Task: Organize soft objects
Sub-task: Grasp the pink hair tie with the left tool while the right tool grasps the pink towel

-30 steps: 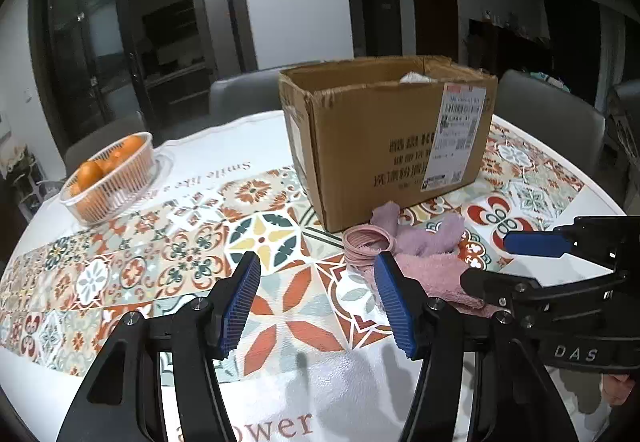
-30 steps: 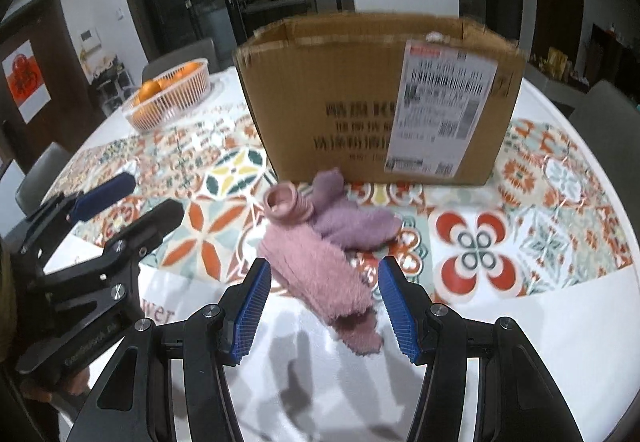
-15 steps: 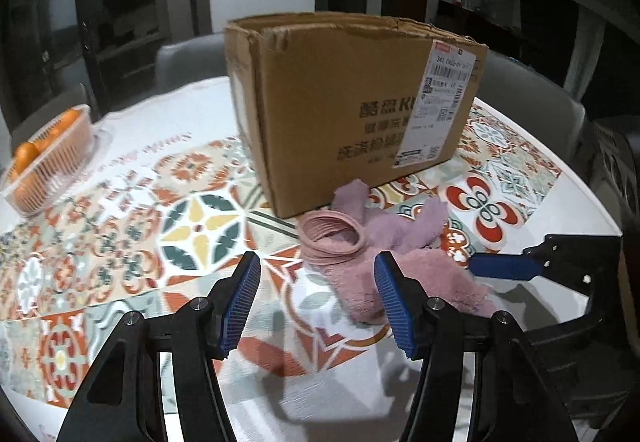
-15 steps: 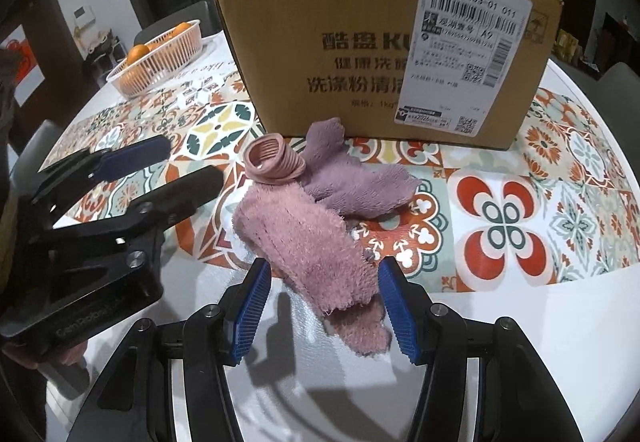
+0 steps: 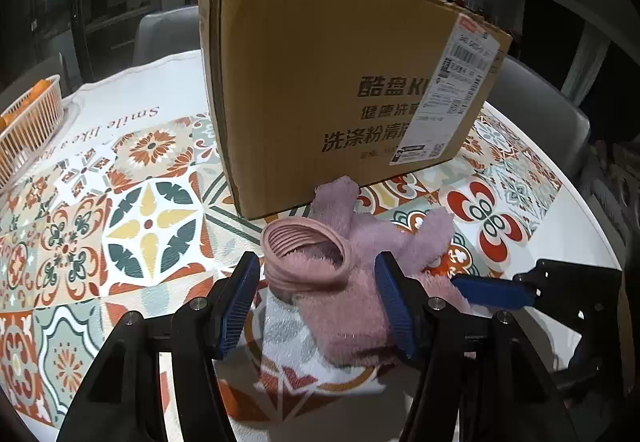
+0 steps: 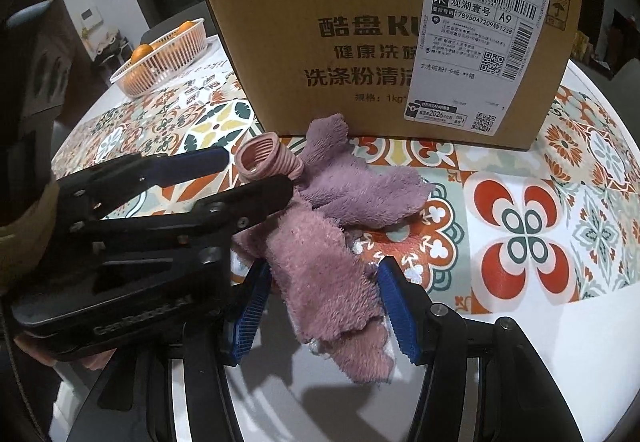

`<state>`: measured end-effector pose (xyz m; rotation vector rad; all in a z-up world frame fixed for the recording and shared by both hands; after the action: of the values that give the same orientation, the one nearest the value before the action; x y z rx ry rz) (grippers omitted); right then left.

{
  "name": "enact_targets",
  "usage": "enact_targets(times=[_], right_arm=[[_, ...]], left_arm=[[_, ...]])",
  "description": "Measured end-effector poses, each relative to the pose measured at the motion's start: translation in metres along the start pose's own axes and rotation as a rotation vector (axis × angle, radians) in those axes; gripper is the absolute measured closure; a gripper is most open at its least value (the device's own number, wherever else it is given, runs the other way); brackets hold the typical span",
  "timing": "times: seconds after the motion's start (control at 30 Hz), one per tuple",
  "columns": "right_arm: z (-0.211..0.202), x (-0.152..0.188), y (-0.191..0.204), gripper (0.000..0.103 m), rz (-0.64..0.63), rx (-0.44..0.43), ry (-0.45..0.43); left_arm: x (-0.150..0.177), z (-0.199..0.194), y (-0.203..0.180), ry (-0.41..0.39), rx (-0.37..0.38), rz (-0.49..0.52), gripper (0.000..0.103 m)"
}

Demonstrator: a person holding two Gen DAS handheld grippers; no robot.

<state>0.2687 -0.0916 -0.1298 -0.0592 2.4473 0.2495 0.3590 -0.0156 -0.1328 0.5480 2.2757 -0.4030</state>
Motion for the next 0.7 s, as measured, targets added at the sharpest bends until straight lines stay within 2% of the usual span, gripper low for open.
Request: enact_targets(times=[0.1,0.2,0.27,0.33,0.43,0.6,0.7], right_arm=[[0.002,-0.002,0.0,0.047,0.002,-0.005,-0.005],[0.003,-0.004,0.0,0.053,-0.003,0.002,-0.007],[0.004,-0.004,-0.001,0.058,0.003,0.0,-0.007],[0.005,-0.004,-0.002,0.062,0.011,-0.004,-0.008],[0.006,-0.004,-0.001,0.07,0.011,-0.007,-0.01],[0.003,-0.002,-0.001,0.079,0.017,-0.014,-0.02],[-0.002,-0.001,-0.004,0.083,0.02,-0.009,-0.028]], left_arm=[[0.001,0.006,0.0,0.006,-0.005,-0.007,0.044],[0.003,0.011,0.002,0.014,-0.01,-0.025,0.045],[0.004,0.012,0.003,0.015,-0.009,-0.034,0.05],[0.005,0.012,0.003,0.012,-0.013,-0.034,0.061],[0.007,0.011,0.004,0.01,-0.014,-0.039,0.071],[0.008,0.003,0.004,-0.006,-0.026,-0.051,0.08],[0.009,-0.005,0.007,-0.017,-0.035,-0.058,0.08]])
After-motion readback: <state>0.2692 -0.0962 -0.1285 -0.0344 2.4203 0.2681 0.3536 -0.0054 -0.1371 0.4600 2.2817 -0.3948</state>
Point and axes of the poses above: each gripper's, at about its wrist camera, not at the fingertips, and z roughly the way its jaws point, y to its left, x to its underside, the point moved 3 cm from there along z, roughly the way its jaws point, and after that the axes turned 6 degrees about -y, right-handed, at the moved point
